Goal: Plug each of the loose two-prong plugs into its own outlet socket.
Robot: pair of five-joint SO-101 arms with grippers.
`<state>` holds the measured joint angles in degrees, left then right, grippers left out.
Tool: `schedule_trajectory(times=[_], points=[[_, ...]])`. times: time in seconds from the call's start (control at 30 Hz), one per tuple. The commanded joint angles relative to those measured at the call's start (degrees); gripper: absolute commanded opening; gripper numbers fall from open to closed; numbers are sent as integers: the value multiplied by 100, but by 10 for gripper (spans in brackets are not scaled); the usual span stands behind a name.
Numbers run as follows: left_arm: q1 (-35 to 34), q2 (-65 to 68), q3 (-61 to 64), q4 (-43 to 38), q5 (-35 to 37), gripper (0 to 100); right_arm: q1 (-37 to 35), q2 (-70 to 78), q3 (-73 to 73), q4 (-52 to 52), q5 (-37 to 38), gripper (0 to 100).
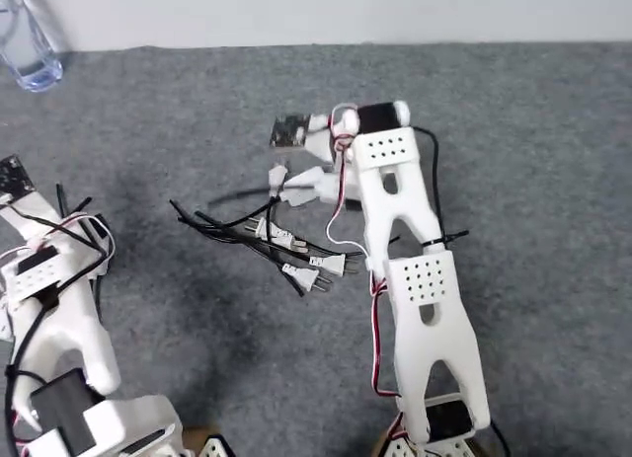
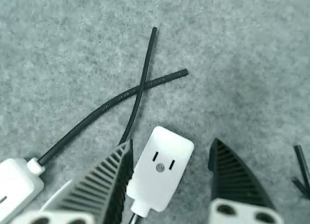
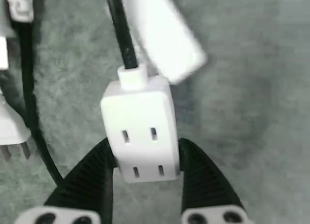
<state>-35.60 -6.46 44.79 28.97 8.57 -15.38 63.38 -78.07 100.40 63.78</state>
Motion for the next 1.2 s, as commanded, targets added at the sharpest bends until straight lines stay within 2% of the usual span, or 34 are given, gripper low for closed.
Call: schedule_trajectory(times=[0.0, 0.17, 0.4, 0.6, 0.8, 0.9, 1.03, 1.17], points=[[-26, -255, -40, -132, 53, 246, -119, -1235, 62, 277, -360, 9], [-202, -255, -66, -132, 79, 246, -365, -2615, 1055, 277, -642, 9], [-589, -246, -154, -114, 677, 246, -936, -4532, 2866, 268, -721, 9], [-677, -246, -145, -105, 756, 246, -1244, -5587, 3156, 259, -1292, 9], [-686, -220, -145, -97, 747, 246, -681, -5938, 3191, 268, -1327, 9], [-686, -229, -145, -97, 747, 246, -514, -5974, 3200, 268, -1679, 9], [-695, -246, -145, -88, 747, 246, -998, -6035, 3191, 268, -2022, 9], [-932, -246, -189, 18, 765, 246, -1842, -6237, 3191, 277, -2268, 8]])
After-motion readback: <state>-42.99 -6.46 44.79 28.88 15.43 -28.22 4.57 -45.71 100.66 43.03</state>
